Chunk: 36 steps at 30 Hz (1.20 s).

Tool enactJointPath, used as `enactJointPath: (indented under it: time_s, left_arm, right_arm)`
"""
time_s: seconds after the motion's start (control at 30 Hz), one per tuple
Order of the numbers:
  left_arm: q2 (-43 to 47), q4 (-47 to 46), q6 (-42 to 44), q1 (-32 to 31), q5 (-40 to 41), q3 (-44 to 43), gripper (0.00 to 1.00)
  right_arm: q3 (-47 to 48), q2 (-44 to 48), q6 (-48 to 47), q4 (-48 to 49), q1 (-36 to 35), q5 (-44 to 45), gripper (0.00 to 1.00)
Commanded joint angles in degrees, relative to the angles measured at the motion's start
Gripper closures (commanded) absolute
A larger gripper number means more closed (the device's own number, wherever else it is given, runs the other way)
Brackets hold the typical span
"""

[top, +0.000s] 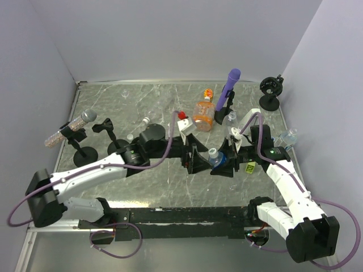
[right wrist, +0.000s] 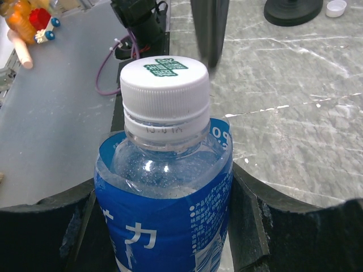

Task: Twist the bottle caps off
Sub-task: Unscrew the bottle cap from the plastic bottle.

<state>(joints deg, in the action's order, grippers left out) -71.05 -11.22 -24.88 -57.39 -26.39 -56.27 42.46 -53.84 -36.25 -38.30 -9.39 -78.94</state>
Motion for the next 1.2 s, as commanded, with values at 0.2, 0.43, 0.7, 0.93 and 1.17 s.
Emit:
enactJointPath:
  time_s: [0.2,0.43,0.7,0.93,1.17]
  left_arm:
    - [-4.98,-12.94,-2.09,0.26,-4.29,-1.13,0.22]
    - [-5.42,-13.92,-2.54,0.26,-2.61,-1.30,0.29]
    - [-6.03,-12.16,-2.10,0.26,-3.66,-2.35,0.41]
    - [-5.95,-10.14,-1.83,0.26,-3.23,-2.96,0.41]
    - [-6.47,-7.76,-1.05,0.26,-2.35,-3.49,0.52]
  right_arm:
    - [2.63,-0.56,-3.92,-0.54,-0.63,-2.19,0.74]
    - [2.81,-0.56,-3.92,-0.81,-0.89,-2.10,0.74]
    - [2.89,-0.65,-3.83,-0.81,-0.90,-2.01,0.74]
    - [2.98,-1.09,-3.65,-0.81,-0.98,-1.75,0.74]
    - [3.07,-1.26,-3.48,-0.72,-0.98,-1.57,0.74]
